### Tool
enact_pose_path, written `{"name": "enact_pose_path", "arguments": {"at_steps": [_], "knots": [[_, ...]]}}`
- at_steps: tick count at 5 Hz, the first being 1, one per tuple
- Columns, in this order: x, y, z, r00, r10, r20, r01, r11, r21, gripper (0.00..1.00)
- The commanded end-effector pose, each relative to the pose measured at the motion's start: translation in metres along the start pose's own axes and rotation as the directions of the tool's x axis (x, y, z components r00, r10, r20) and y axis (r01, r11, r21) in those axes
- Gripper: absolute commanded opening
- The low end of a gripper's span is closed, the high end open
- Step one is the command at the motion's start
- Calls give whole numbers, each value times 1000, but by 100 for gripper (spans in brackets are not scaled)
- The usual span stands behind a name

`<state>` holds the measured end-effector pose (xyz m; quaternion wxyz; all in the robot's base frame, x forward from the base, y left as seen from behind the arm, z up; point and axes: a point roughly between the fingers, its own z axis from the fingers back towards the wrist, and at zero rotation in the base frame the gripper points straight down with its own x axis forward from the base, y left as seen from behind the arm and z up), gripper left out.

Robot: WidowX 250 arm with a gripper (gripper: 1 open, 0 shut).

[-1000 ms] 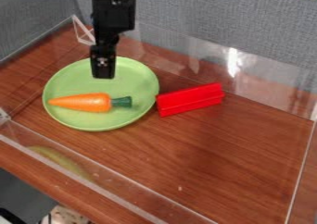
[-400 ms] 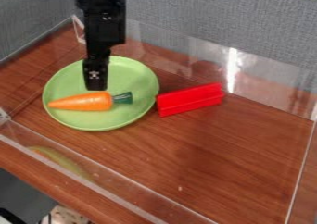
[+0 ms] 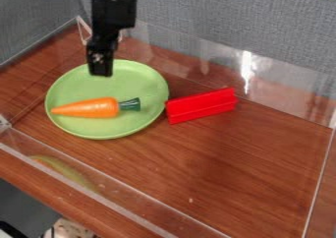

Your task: Put the carrot on the green plate

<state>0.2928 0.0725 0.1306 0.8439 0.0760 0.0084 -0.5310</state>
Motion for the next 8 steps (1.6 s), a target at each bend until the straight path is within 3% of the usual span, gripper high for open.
{"name": "enact_pose_path", "arguments": {"at_steps": [1,3,4,5,7,8], "knots": [[5,4,13,997,-70,29,67,994,85,100],[-17,27,37,999,-37,-15,39,993,112,100],[-23,28,29,998,-61,-2,61,990,128,0],[-24,24,17,994,-102,25,98,985,145,0],[-1,27,21,980,-197,36,188,968,169,0],[6,31,26,973,-227,38,218,962,164,0]]}}
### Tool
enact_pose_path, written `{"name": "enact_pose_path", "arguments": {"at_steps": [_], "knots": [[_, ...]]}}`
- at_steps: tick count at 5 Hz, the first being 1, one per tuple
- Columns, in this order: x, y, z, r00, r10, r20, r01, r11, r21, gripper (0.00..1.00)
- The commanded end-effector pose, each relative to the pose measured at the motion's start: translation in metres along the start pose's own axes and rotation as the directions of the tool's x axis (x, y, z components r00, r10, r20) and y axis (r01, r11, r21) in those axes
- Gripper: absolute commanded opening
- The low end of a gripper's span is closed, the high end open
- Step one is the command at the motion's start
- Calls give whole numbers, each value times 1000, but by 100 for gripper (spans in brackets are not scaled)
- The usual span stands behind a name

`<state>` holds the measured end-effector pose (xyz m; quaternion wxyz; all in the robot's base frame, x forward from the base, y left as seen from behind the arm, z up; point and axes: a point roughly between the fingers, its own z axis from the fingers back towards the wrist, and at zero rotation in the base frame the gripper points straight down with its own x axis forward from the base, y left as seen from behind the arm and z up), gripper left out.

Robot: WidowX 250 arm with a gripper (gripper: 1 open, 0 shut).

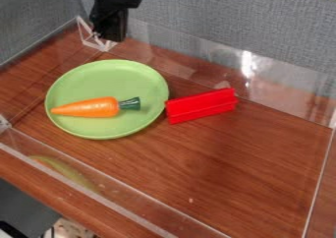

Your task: Put the carrot on the green plate

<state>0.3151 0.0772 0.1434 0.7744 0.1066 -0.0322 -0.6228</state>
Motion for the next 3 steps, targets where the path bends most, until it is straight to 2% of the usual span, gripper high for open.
{"name": "enact_pose_path", "arguments": {"at_steps": [1,2,3], "knots": [[-4,16,16,999,-36,16,36,998,53,100],[-11,18,15,997,-76,35,74,996,57,100],[-6,12,12,995,-86,40,84,995,57,0]]}}
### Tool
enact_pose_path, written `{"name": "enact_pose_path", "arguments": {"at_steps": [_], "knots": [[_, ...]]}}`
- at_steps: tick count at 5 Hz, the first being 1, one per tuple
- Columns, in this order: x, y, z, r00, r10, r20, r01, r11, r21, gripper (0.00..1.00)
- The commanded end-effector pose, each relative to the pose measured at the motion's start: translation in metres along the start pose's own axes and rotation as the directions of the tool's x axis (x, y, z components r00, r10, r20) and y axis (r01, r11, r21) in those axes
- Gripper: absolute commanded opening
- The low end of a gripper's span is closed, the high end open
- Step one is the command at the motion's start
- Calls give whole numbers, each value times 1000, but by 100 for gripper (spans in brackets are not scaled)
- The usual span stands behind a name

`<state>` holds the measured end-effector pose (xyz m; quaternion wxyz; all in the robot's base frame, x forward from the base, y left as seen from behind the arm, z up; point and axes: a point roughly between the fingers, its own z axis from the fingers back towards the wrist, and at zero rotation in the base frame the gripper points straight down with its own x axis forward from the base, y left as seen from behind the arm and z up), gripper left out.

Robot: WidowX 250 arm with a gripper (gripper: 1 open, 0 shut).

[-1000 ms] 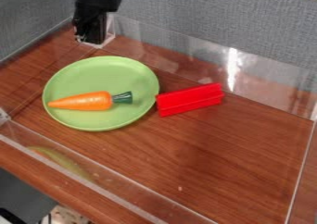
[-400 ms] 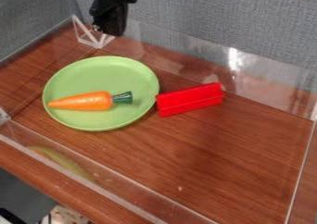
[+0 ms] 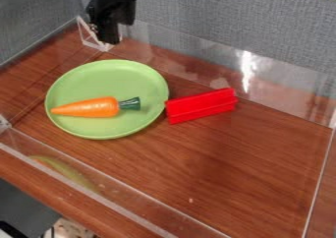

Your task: Put the carrot on the green plate

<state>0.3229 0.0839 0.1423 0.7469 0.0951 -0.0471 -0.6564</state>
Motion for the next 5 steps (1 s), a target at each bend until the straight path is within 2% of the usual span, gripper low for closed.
{"name": "enact_pose_path", "arguments": {"at_steps": [1,2,3,5], "knots": [[10,-3,19,1000,-10,-8,10,999,47,0],[15,-1,34,997,-70,-10,70,997,29,0],[15,4,36,991,-136,13,135,990,27,100],[14,2,33,974,-217,63,216,976,19,100]]}}
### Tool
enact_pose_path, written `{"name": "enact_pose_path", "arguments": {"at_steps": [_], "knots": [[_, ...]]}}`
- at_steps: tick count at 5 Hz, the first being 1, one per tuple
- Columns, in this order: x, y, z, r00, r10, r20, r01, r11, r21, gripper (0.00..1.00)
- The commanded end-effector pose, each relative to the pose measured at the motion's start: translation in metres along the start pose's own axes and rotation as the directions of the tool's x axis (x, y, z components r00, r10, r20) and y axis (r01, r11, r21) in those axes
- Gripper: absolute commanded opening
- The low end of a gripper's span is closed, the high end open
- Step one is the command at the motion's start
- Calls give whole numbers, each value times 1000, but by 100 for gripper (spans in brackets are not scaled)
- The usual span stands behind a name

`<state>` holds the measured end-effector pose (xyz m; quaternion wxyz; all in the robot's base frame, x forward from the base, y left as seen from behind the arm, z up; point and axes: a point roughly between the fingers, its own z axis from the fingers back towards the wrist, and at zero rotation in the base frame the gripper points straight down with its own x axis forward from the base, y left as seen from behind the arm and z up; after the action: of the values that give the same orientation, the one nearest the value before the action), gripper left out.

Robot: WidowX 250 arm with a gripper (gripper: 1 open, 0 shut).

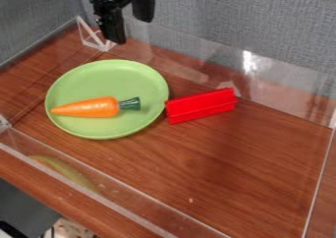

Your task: Put the carrot on the green plate

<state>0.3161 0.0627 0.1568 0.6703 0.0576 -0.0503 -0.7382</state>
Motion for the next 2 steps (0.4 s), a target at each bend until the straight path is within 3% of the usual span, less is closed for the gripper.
{"name": "enact_pose_path", "arguments": {"at_steps": [1,2], "knots": [[-7,5,17,1000,1,-17,0,999,50,100],[-21,-3,9,999,-38,-9,38,998,46,100]]}}
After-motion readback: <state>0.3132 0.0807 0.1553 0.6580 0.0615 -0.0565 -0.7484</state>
